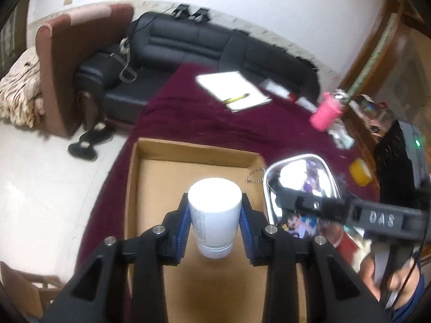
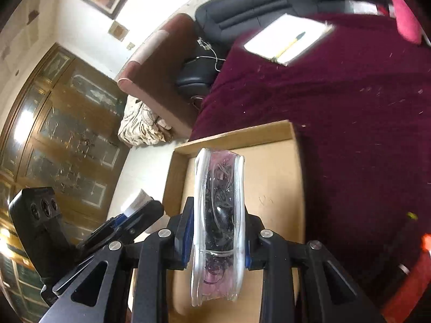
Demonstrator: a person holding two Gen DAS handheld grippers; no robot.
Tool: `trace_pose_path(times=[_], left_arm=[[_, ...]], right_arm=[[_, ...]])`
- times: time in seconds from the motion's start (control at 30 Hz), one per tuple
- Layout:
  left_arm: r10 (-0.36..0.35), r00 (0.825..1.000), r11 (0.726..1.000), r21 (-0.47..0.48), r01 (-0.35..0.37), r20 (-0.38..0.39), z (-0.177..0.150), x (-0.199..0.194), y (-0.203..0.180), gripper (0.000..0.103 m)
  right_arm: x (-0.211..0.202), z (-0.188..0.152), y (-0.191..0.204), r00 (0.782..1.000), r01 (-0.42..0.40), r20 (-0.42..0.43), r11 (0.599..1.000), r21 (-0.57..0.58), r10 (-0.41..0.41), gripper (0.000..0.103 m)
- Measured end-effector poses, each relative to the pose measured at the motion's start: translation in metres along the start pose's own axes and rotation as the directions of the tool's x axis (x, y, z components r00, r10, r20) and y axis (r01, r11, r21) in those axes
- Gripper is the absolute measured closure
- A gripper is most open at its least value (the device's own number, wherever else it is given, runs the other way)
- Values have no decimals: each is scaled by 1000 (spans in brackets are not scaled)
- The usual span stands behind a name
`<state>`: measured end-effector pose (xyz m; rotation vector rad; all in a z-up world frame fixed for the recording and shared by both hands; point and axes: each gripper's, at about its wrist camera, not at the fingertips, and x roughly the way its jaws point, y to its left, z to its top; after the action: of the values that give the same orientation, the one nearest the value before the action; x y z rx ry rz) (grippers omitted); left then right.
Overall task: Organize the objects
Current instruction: 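Carry bottle and pencil case into the cardboard tray and open both grippers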
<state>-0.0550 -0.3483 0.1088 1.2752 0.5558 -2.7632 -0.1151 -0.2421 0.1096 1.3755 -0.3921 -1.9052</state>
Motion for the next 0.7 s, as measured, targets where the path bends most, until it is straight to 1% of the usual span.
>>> trace_pose_path(times=[0.07,0.1,0.13,0.17,0.3,0.4,0.47,0.53,0.6,0.63,0.67,0.7], left_arm=[[19,999,1000,-6,-19,-36,6,15,8,71],[52,998,999,-6,-53,-45,9,23,12,71],[67,996,998,1,-67,-58,10,29,14,71],[74,994,997,-1,-74,-77,12,36,17,71],[96,990,995,0,-97,-99,18,49,26,70],[96,989,995,-4,-97,-112,19,55,28,70],[104,988,994,-2,-105,-115,19,58,30,70],[97,989,995,-7,-99,-114,19,60,31,70],[93,990,995,-20,-96,-103,19,60,33,69],[87,991,996,-25,-90,-100,19,60,34,67],[82,992,996,-29,-86,-98,19,61,34,61],[80,992,996,-31,-83,-97,19,61,35,59]], right_arm=[[20,4,-6,1000,-7,-16,999,31,8,72],[27,6,-8,1000,-13,-22,999,40,14,72],[34,6,-10,999,-22,-27,998,51,24,72],[38,6,-10,999,-25,-27,998,57,27,72],[54,10,-17,999,-38,-26,997,74,40,71],[60,13,-22,999,-45,-26,995,86,47,71],[63,14,-26,999,-33,-31,995,97,36,70],[64,15,-26,999,-31,-30,996,88,34,69],[61,16,-24,1000,0,-22,997,80,2,68],[59,17,-23,1000,21,-24,997,75,-19,66],[58,17,-22,999,33,-28,997,69,-31,65],[55,18,-20,998,53,-27,997,59,-52,65]])
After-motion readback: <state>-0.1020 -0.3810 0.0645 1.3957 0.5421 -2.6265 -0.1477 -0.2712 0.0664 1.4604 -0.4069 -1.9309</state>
